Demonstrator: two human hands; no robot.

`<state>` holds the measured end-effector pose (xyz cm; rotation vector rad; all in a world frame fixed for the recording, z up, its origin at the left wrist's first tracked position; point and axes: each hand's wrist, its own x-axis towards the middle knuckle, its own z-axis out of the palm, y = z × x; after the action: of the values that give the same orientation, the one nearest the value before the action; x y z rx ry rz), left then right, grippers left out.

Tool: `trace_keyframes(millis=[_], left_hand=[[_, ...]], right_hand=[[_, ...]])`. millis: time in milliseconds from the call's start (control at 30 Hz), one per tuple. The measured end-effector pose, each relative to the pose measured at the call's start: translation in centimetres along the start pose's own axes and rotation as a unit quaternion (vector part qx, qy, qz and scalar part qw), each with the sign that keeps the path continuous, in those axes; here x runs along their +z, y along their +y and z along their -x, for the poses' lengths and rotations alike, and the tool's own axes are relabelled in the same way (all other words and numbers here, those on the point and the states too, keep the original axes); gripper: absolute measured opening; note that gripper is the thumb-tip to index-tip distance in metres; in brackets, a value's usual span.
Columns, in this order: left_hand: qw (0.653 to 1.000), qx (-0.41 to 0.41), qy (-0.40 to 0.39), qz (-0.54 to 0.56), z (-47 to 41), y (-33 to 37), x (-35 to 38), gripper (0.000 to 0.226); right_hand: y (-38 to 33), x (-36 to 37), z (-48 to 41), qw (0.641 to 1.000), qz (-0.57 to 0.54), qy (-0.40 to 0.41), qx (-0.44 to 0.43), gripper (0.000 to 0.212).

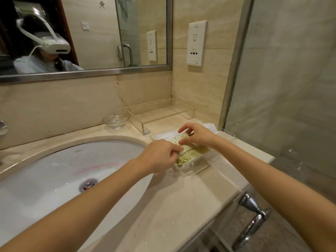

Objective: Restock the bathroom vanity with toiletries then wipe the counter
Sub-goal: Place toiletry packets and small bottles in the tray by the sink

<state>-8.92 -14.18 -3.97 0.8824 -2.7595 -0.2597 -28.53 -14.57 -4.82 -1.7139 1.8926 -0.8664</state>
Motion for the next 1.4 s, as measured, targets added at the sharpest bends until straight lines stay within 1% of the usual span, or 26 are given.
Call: trace_keyframes(millis=[67,167,200,267,333,400,533,600,700,800,933,1067,1200,1300,1400], left_hand=[[1.0,-0.005,-0.015,-0.013,-0.1,0.5,-0.5,0.04],[0.997,-0.006,-0.044,-0.067,-0.4,1.1,-0.5,0.023],[0.997,-0.011,-0.048,-0.066,-0.5,1.1,-0.4,0.023],[0.997,-0.018,-0.048,-0.051,-0.6,0.9,-0.4,0.037],[0.998,-0.024,-0.039,-0.032,-0.8,0.8,-0.7,0.041],[0.999,-0.025,-0.031,-0.025,-0.9,0.7,-0.8,0.044],[0.999,-0.028,-0.032,-0.015,-1.1,0.5,-0.1,0.043],[0.999,-0.026,-0.026,-0.017,-1.0,0.5,0.3,0.044],[0.999,-0.017,-0.029,-0.032,-0.9,0.4,0.4,0.045],[0.999,-0.003,-0.034,-0.035,-0.6,0.1,0.5,0.043],[0.999,0.013,-0.03,-0.035,0.5,0.3,0.3,0.04],[0.998,0.018,-0.031,-0.056,1.8,1.0,-0.5,0.041],[0.997,0.021,-0.044,-0.065,3.0,1.5,-1.6,0.043],[0.998,0.008,-0.029,-0.054,3.8,2.7,-2.1,0.048],[0.999,0.015,-0.009,-0.035,4.6,5.3,-2.2,0.049]], right_hand=[[0.1,0.0,0.1,1.0,0.005,-0.009,0.012,0.04],[0.4,-0.1,0.1,1.0,-0.003,-0.008,0.029,0.03],[0.5,-0.1,0.1,0.999,-0.012,-0.001,0.036,0.024],[0.8,0.1,-0.1,0.998,-0.012,0.026,0.057,0.018],[1.0,0.3,-0.3,0.995,-0.001,0.049,0.083,0.022],[0.9,0.4,-0.5,0.993,0.012,0.053,0.108,0.03],[0.8,0.4,-0.6,0.988,0.072,0.043,0.13,0.033],[0.9,0.6,-0.3,0.986,0.077,0.059,0.139,0.035],[1.0,0.8,0.4,0.986,0.067,0.087,0.124,0.031],[1.0,0.7,1.4,0.99,0.036,0.099,0.096,0.022],[0.8,-0.3,2.8,0.988,0.011,0.129,0.081,0.01],[0.7,-2.3,4.7,0.986,-0.028,0.15,0.064,0.007],[0.7,-3.9,7.1,0.985,-0.054,0.144,0.072,0.008],[0.6,-4.6,9.7,0.986,-0.072,0.123,0.08,0.008],[0.3,-5.2,12.8,0.986,-0.089,0.105,0.089,0.009]])
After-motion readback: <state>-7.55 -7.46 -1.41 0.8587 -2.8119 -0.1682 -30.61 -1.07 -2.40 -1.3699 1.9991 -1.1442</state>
